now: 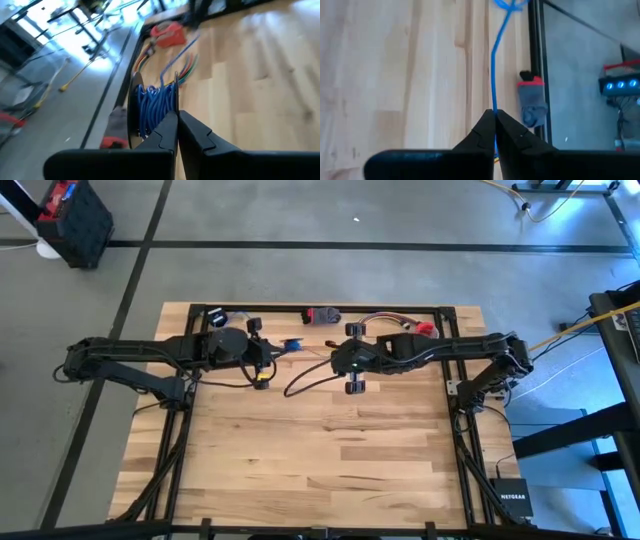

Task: Coil cords
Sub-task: Coil the blue wire on the black spool, then put the spool with the blue wire on the table

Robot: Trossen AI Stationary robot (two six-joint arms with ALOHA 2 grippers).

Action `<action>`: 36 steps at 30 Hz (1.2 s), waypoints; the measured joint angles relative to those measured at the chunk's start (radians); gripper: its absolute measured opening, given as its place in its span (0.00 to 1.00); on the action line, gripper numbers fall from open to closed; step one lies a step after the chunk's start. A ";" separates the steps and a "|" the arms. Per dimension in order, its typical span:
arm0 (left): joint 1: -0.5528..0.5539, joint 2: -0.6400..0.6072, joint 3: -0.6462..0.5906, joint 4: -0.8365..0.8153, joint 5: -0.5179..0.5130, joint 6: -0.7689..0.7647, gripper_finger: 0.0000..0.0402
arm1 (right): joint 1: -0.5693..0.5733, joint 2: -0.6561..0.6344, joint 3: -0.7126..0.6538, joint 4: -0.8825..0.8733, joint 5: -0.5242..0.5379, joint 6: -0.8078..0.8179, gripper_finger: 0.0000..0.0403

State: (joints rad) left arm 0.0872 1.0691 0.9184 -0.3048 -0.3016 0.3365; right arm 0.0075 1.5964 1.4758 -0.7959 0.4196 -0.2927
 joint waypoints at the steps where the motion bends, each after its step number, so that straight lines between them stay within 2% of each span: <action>1: 0.000 0.000 0.000 0.012 0.027 -0.001 0.00 | -0.008 0.000 -0.026 0.018 0.000 0.003 0.02; 4: 0.000 0.000 -0.013 0.093 0.084 -0.001 0.00 | -0.024 -0.002 -0.114 0.122 -0.012 0.014 0.01; 7: 0.000 0.001 -0.046 0.177 0.130 -0.010 0.00 | -0.029 -0.002 -0.225 0.301 -0.020 0.008 0.01; 12: 0.000 0.007 -0.091 0.308 0.141 -0.040 0.00 | -0.028 -0.002 -0.395 0.687 -0.021 -0.003 0.01; 16: 0.000 0.007 -0.122 0.415 0.161 -0.055 0.00 | -0.028 -0.002 -0.526 1.040 -0.076 -0.003 0.01; 21: 0.000 0.028 -0.126 0.482 0.216 -0.074 0.00 | -0.028 0.005 -0.615 1.382 -0.101 -0.001 0.02; 25: -0.001 0.078 -0.127 0.558 0.244 -0.094 0.00 | -0.028 0.020 -0.623 1.488 -0.123 -0.001 0.03; 36: -0.002 0.119 -0.127 0.670 0.264 -0.134 0.00 | -0.028 0.104 -0.623 1.505 -0.123 0.034 0.03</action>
State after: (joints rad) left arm 0.0853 1.1885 0.7918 0.3656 -0.0381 0.2025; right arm -0.0204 1.7009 0.8532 0.7093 0.2961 -0.2587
